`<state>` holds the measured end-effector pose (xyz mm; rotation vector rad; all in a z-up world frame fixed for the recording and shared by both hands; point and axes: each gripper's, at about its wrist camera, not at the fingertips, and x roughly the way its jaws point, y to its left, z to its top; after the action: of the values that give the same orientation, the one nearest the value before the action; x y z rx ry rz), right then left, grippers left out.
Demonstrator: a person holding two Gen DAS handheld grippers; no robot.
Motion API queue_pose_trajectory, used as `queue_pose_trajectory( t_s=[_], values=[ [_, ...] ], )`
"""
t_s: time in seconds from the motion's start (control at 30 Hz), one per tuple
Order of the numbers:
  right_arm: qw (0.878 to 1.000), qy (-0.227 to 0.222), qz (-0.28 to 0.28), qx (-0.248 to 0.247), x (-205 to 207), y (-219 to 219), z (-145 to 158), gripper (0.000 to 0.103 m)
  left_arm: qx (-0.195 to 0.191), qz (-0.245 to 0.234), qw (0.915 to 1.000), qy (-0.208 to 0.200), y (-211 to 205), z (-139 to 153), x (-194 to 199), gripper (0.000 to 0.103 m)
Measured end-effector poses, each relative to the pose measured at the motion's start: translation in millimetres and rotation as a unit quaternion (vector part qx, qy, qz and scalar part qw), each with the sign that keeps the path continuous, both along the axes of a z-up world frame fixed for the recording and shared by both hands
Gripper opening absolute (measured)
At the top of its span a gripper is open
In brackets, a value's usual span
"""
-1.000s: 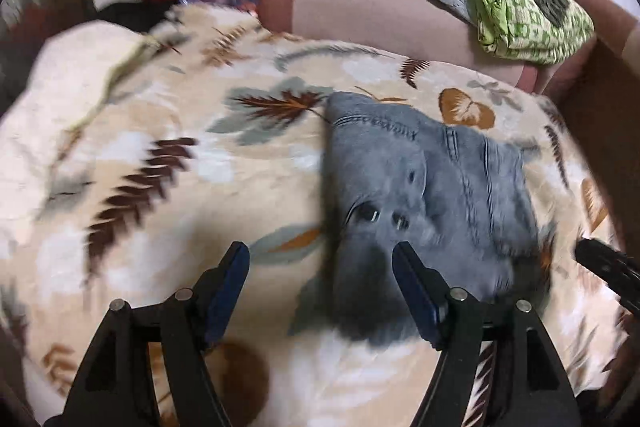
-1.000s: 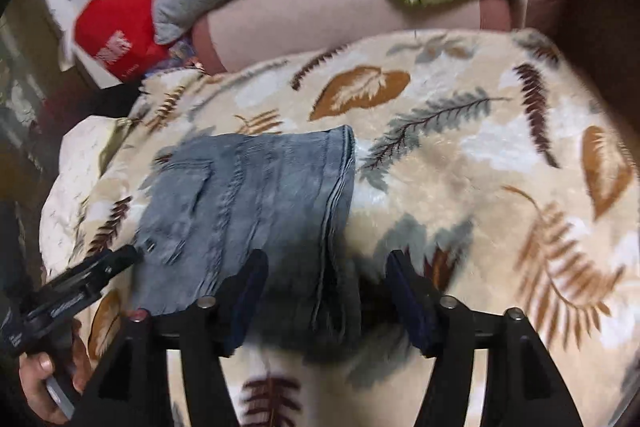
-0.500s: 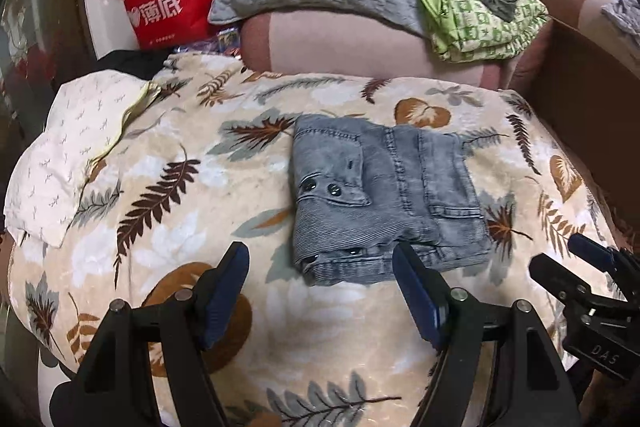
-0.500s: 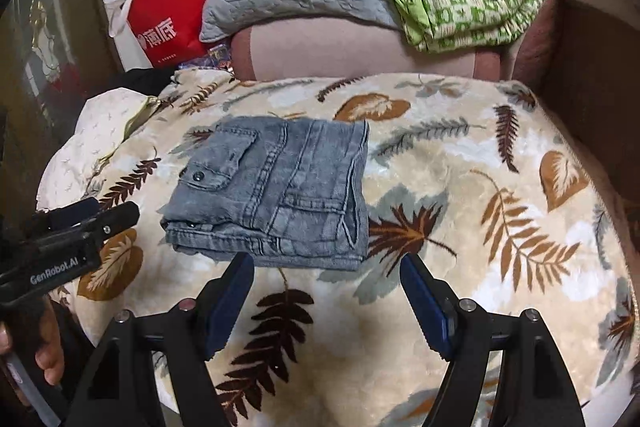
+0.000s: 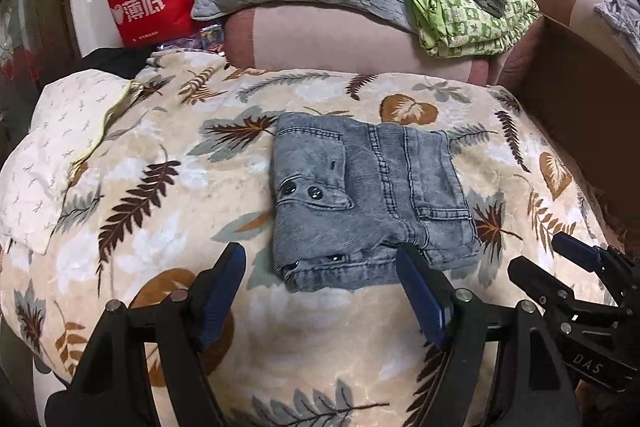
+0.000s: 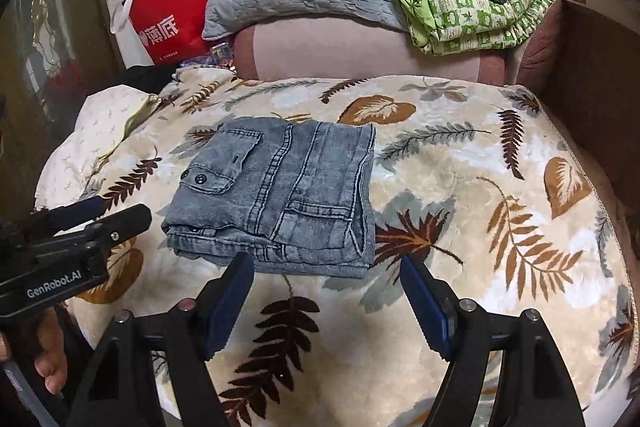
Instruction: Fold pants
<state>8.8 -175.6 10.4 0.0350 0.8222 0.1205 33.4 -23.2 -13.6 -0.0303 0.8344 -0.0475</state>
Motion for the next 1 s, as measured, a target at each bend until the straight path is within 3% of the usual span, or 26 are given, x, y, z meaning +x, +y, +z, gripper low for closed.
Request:
queue_pose_trajectory(
  t_s=[1.0],
  values=[
    [1.000, 0.001, -0.014, -0.008, 2.7, -2.6, 1.4, 0.078, 0.005, 0.006, 0.9999, 0.016, 2.2, -5.0, 2.1, 0.078]
  ],
)
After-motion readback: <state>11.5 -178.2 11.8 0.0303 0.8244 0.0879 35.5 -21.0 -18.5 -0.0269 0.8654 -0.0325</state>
